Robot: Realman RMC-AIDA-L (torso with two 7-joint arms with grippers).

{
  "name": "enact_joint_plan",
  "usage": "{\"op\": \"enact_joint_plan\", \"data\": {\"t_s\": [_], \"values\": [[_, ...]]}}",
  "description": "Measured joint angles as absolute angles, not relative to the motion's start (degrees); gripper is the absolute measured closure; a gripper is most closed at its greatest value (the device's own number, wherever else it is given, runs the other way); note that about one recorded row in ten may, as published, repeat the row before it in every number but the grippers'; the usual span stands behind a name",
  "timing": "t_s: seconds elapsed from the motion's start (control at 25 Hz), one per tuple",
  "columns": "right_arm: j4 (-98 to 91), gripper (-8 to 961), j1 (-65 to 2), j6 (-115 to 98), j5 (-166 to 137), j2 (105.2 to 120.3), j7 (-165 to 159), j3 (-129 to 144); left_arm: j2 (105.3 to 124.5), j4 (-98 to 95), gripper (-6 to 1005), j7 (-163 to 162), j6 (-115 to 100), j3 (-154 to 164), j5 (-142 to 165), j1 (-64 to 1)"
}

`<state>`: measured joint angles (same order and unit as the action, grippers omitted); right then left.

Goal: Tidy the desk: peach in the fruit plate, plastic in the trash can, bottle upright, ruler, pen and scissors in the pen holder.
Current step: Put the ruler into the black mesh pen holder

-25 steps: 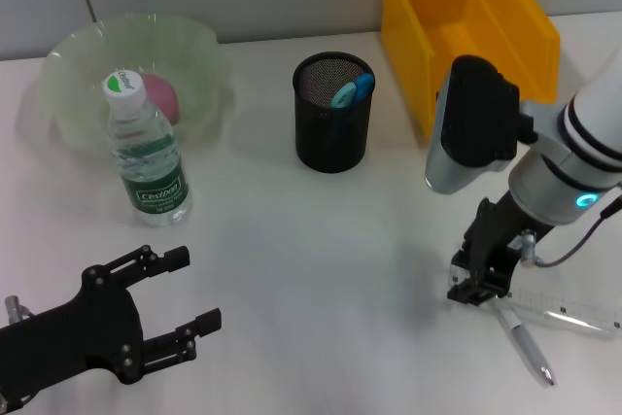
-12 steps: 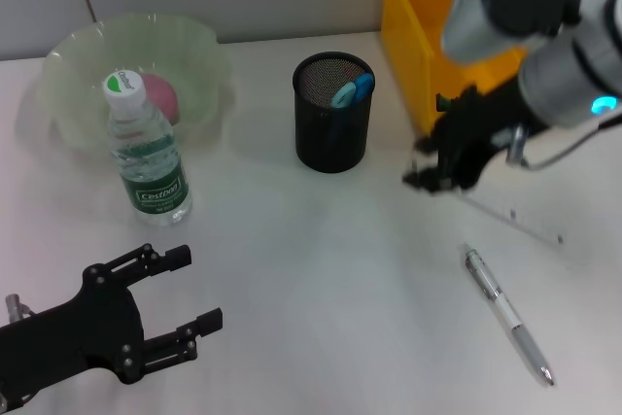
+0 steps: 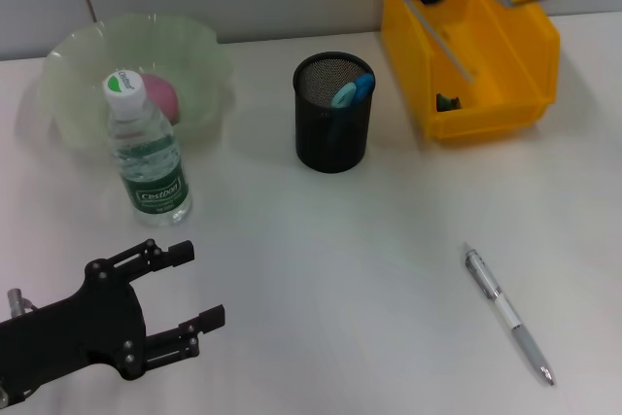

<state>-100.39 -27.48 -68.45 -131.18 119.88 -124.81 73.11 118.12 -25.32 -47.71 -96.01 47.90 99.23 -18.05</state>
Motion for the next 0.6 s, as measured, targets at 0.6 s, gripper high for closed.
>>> {"op": "enact_joint_plan", "data": {"t_s": [0.6], "values": [[-77.8,514,-21.1,-41.7,-77.2,119.55,-74.1,83.6,118.13,-25.4,214,-47.5,-96.6,47.9,99.2,-17.9]]}}
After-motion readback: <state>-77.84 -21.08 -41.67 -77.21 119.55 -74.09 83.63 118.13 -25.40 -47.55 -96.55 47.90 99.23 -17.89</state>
